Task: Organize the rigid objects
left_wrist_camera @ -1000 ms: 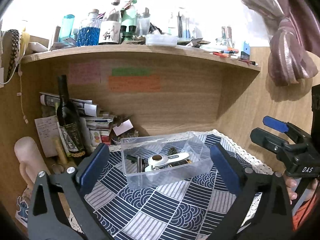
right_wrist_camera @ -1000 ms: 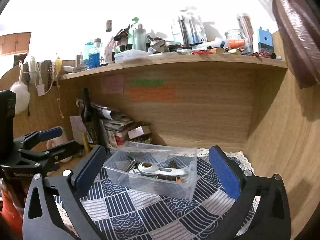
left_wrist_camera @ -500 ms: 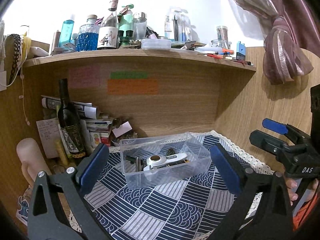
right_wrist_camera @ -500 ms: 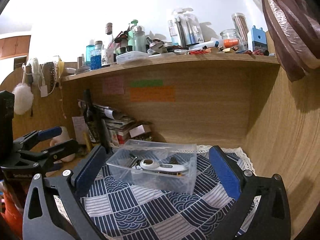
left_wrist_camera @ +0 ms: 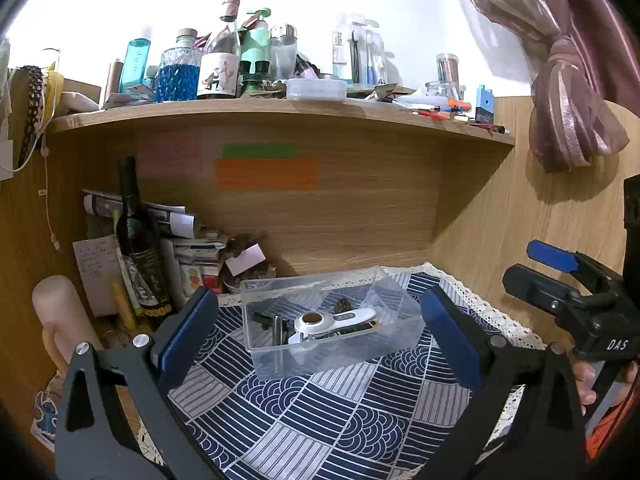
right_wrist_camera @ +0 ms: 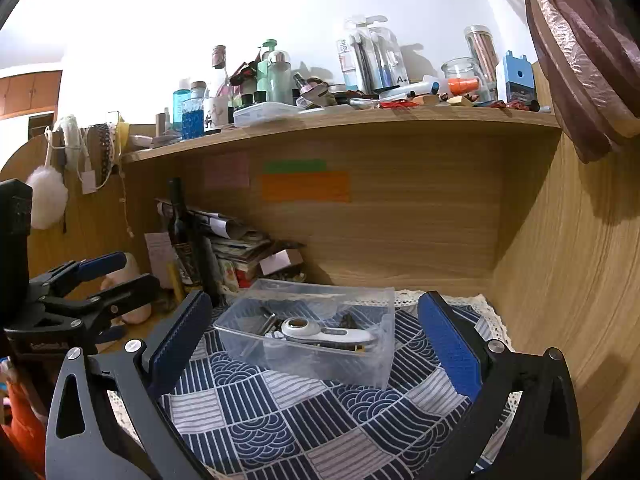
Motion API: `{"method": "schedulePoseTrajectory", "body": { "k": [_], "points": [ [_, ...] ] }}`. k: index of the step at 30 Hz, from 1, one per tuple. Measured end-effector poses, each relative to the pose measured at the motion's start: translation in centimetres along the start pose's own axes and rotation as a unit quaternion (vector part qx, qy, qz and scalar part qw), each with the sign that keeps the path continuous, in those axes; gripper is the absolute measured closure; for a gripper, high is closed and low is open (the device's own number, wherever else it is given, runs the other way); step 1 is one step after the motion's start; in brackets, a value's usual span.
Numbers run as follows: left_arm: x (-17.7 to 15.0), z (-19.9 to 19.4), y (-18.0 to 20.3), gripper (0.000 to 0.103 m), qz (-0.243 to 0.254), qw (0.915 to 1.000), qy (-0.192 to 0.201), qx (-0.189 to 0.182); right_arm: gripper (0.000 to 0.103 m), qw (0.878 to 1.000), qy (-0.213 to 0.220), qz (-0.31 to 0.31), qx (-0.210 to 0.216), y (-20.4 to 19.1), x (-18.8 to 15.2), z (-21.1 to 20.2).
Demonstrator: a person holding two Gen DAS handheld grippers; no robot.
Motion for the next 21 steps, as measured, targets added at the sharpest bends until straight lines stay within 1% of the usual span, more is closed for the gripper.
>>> {"method": "schedulePoseTrajectory", "body": {
  "k": [21],
  "points": [
    [0.28,-0.12,0.3,0.0,0.004,1.0,0.006,-0.002,0.0,1.0,0.002,0.0,0.001,-0.32,0.15,-0.14]
  ]
}}
Point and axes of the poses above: each gripper's, at about its wrist camera, not at the fingertips, and z roughly the way its jaws point, y to its right, x to its top, the point moved 1 cm from there along z, roughly the way its jaws point, and after that the axes turned 7 degrees about z, right-handed, at the moved point
